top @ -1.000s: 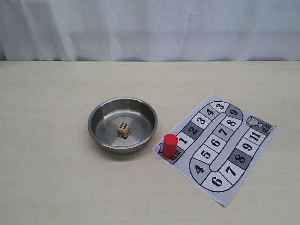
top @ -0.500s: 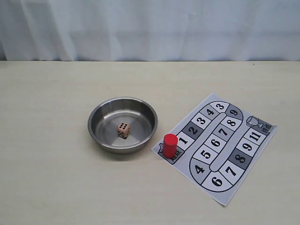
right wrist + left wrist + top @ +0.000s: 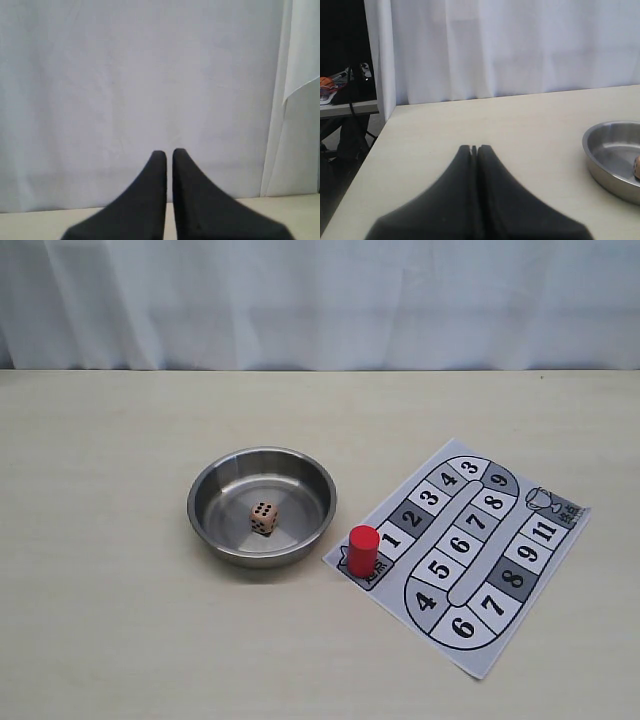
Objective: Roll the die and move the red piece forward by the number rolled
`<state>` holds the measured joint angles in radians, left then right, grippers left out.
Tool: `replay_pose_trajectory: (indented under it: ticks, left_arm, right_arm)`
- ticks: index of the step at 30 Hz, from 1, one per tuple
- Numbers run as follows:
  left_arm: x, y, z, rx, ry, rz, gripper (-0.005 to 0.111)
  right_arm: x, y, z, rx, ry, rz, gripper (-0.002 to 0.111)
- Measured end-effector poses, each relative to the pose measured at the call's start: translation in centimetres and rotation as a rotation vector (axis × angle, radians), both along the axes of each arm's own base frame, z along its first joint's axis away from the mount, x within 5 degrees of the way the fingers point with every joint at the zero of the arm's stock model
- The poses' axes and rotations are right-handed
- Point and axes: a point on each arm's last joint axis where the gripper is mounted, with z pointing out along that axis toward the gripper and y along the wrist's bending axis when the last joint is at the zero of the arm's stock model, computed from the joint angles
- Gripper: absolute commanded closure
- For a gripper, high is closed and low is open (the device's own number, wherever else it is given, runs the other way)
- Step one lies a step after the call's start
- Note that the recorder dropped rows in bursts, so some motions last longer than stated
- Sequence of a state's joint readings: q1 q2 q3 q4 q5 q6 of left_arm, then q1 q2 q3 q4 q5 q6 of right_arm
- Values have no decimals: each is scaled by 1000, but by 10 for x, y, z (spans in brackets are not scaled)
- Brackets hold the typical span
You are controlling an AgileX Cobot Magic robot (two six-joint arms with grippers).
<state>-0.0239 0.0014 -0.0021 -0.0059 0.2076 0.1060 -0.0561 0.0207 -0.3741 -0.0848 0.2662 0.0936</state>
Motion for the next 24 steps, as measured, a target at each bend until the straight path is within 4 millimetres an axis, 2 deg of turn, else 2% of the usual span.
replay_pose_trajectory:
  ticks: [2, 5, 7, 10, 13, 19, 21, 24]
  left_arm:
    - [0, 0, 0, 0, 0, 0, 107]
    - [0, 0, 0, 0, 0, 0, 107]
    - [0, 0, 0, 0, 0, 0, 107]
    - [0, 0, 0, 0, 0, 0, 107]
    - [0, 0, 0, 0, 0, 0, 107]
    - [0, 0, 0, 0, 0, 0, 107]
    - [0, 0, 0, 0, 0, 0, 107]
    - [0, 0, 0, 0, 0, 0, 107]
  right_arm:
    - [-2, -1, 20, 8, 64, -8, 104]
    - [7, -2, 37, 16, 145, -13, 104]
    - [24, -3, 45, 18, 215, -16, 104]
    - [53, -5, 44, 22, 336, -18, 103]
    - [87, -5, 40, -63, 468, -2, 89]
    - [128, 7, 33, -164, 677, 103, 54]
    - [139, 15, 30, -212, 724, 154, 49]
    - [154, 28, 27, -266, 771, 226, 49]
